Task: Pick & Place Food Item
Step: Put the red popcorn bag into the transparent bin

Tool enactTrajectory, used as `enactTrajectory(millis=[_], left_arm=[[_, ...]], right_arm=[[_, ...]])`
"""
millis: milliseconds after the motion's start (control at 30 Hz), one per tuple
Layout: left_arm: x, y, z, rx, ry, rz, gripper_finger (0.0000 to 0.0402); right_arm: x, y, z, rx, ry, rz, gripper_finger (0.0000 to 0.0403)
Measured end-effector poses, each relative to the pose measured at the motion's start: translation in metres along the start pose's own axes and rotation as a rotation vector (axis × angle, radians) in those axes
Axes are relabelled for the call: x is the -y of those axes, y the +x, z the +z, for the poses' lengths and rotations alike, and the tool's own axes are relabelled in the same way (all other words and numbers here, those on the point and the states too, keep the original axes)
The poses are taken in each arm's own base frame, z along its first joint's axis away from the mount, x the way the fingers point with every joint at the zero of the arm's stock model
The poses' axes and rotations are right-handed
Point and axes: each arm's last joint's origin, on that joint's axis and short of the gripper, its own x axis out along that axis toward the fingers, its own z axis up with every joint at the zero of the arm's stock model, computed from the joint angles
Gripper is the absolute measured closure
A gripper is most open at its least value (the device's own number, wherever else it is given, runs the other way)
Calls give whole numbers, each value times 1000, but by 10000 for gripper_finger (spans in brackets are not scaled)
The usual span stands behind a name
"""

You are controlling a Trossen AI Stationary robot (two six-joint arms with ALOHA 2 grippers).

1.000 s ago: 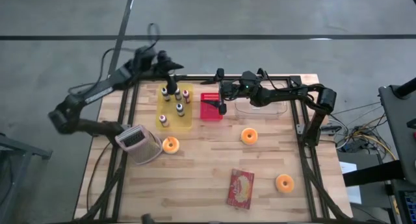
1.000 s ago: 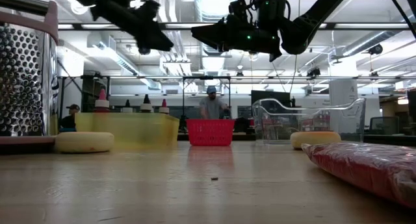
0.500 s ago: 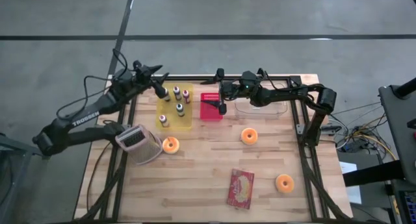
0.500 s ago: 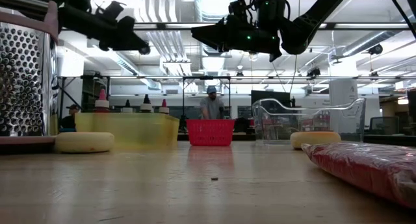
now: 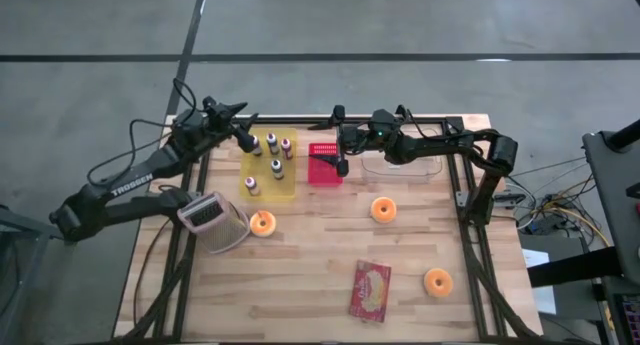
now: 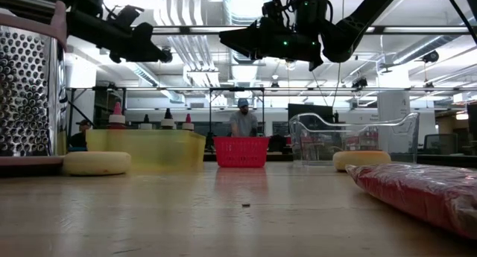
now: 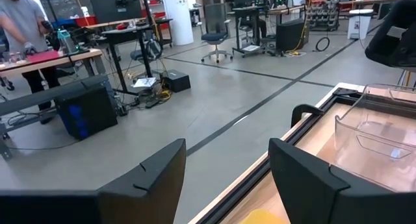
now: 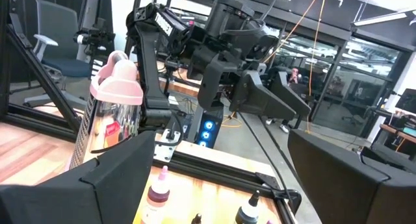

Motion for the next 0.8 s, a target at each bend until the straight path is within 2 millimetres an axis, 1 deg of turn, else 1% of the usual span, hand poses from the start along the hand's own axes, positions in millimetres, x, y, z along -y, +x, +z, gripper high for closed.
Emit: enactTrajectory(millis=[233, 567, 800], left_arm=[[0, 0, -2, -23, 1, -3, 179], [0, 0, -3, -29, 2, -4, 179], [0, 0, -3, -29, 3, -4, 179]], right_arm=[[0, 0, 0, 0, 0, 0, 62], [0, 0, 0, 0, 0, 0, 53], [0, 0, 0, 0, 1, 0, 60]])
